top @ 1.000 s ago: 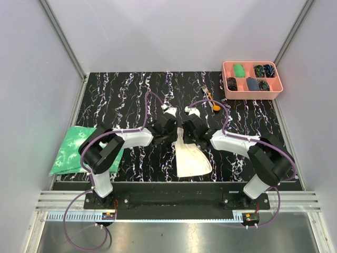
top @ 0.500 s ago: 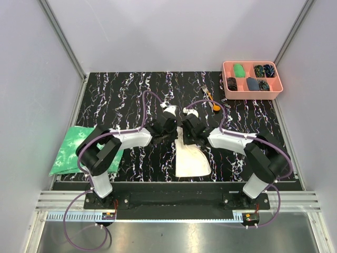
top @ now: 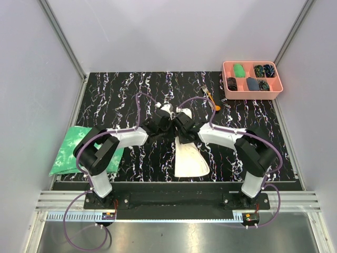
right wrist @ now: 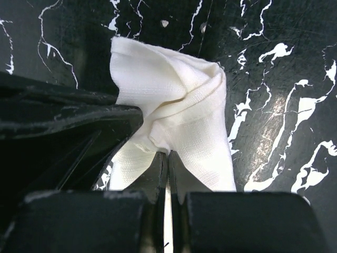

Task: Fold the napkin into a case and place the utensils inside
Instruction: Grasp the top corner of the smaller rectangle folded napkin from the folded napkin.

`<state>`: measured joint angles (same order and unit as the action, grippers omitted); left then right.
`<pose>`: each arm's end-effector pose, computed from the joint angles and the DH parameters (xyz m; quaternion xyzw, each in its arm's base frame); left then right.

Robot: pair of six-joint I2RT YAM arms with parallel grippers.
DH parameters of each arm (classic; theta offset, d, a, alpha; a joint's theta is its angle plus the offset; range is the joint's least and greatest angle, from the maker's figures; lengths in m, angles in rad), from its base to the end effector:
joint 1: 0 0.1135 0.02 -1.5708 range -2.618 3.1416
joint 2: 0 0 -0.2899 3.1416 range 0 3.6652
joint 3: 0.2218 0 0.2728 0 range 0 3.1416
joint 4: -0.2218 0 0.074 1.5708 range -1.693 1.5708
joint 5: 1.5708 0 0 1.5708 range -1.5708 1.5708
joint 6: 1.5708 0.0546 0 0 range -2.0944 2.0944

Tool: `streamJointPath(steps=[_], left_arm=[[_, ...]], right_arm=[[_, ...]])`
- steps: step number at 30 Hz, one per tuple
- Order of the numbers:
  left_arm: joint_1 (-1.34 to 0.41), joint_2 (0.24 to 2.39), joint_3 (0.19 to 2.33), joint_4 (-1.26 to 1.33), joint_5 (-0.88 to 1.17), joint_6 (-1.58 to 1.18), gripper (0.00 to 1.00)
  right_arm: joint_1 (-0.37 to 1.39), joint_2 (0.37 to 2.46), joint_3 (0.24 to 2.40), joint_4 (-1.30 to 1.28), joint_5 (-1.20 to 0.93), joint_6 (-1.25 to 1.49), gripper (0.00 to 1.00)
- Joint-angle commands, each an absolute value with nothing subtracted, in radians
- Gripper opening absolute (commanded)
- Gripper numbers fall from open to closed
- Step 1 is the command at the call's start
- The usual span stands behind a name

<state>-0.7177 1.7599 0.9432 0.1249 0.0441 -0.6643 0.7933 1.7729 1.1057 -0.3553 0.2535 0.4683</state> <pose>0.2993 -0.2645 0.1633 0.0335 0.9042 -0.2865 0.3151 0.2837 0.2687 0.1717 -0.1207 0.9479 0.0601 0.2886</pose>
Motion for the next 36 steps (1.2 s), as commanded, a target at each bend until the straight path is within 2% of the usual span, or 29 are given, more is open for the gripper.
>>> streamJointPath(steps=[1, 3, 6, 7, 9, 11, 14, 16, 17, 25, 30, 36], left_arm=[[-0.704, 1.721, 0.953, 0.186, 0.118, -0.683, 0.0], [-0.7, 1.715, 0.959, 0.166, 0.129, -0.677, 0.15], [-0.698, 1.706, 0.956, 0.144, 0.123, -0.661, 0.45], [-0.698, 1.701, 0.953, 0.134, 0.097, -0.652, 0.48], [-0.699, 1.678, 0.94, 0.133, 0.072, -0.621, 0.49], [-0.706, 1.663, 0.933, 0.14, 0.038, -0.58, 0.44], [-0.727, 1.658, 0.94, 0.146, 0.003, -0.509, 0.23], [-0.736, 1.663, 0.948, 0.143, -0.041, -0.461, 0.13], [-0.741, 1.672, 0.951, 0.15, -0.038, -0.448, 0.12], [-0.747, 1.739, 0.979, 0.163, 0.017, -0.4, 0.17], [-0.765, 1.769, 0.994, 0.172, 0.038, -0.388, 0.29], [-0.776, 1.784, 0.999, 0.186, 0.028, -0.391, 0.33]], right_arm=[[0.827, 1.793, 1.151, -0.413, 0.324, 0.477, 0.0], [0.827, 1.792, 1.15, -0.422, 0.33, 0.477, 0.0], [0.827, 1.769, 1.143, -0.422, 0.324, 0.489, 0.0], [0.825, 1.763, 1.14, -0.42, 0.318, 0.491, 0.0], [0.821, 1.746, 1.135, -0.419, 0.302, 0.494, 0.0], [0.815, 1.74, 1.124, -0.417, 0.287, 0.5, 0.0], [0.801, 1.732, 1.1, -0.394, 0.241, 0.512, 0.0], [0.787, 1.715, 1.082, -0.374, 0.221, 0.525, 0.0], [0.781, 1.706, 1.059, -0.364, 0.201, 0.529, 0.0], [0.739, 1.663, 1.003, -0.31, 0.146, 0.534, 0.0], [0.735, 1.663, 0.999, -0.304, 0.14, 0.534, 0.0], [0.732, 1.663, 0.991, -0.296, 0.13, 0.534, 0.0]])
